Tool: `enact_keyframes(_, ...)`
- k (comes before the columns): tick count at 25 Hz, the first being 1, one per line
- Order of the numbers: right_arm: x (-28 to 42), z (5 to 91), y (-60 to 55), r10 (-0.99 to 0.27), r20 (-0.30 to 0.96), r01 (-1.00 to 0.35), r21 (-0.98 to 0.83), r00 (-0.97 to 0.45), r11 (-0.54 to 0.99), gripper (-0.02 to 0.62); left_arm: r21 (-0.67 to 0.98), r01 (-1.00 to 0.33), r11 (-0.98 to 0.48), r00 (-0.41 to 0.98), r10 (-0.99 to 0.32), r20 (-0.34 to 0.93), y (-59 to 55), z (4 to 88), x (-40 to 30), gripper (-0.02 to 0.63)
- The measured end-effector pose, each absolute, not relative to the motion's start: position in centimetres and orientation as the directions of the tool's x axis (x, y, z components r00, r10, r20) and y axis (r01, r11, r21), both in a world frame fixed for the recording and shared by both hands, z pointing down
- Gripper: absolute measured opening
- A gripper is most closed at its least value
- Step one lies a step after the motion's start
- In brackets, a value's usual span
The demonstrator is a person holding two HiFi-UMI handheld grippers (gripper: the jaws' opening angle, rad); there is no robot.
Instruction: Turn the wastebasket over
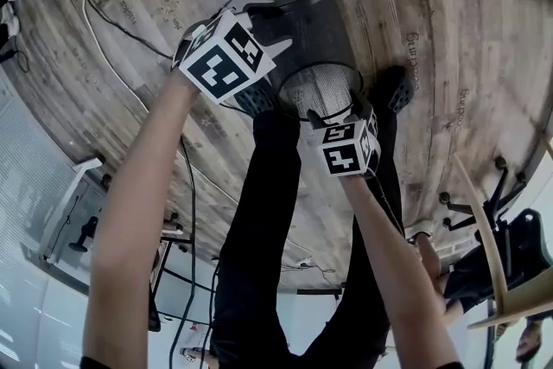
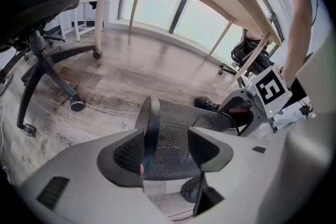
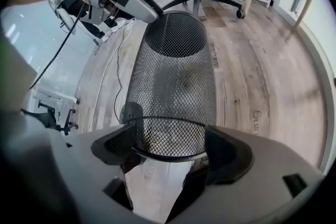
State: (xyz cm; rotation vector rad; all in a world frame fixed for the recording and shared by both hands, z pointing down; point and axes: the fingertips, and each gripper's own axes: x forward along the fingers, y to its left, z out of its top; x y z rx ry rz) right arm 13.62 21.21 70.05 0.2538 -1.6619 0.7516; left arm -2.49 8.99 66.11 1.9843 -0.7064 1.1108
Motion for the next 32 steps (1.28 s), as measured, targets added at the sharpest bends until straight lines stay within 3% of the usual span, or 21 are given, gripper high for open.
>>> enact_keyframes(11, 12.4, 70.0, 20.3, 0.150, 0.945, -0.403, -0.263, -0.290, 0.877, 0.420, 0.332, -0.797, -0.505, 0.481, -0.197, 0.854, 9.9, 62.9, -3.9, 0.276)
enact_keyframes(17, 9.8, 71.1, 17.5, 0.085, 0.941, -0.366, -0.210, -0.328, 0.907, 0.422, 0.314, -0.848, -0.427, 0.474, -0.345, 0.810, 7.2, 59.9, -5.7, 0.259)
enact_keyframes(27, 9.9, 73.2, 15.4, 0.100, 0.953, -0.354, -0.202, -0.285, 0.913, 0.420, 0.059, -0.793, -0.606, 0.352, -0.376, 0.857, 6.6, 57.8, -3.2, 0.241)
enact_keyframes(32, 11.0, 74.0, 15.7, 0.114, 0.961, -0.377, -0.207, -0.253, 0.903, 0.420, -0.010, -0.783, -0.622, 0.296, -0.387, 0.873, 8.2, 58.1, -2.3, 0.290)
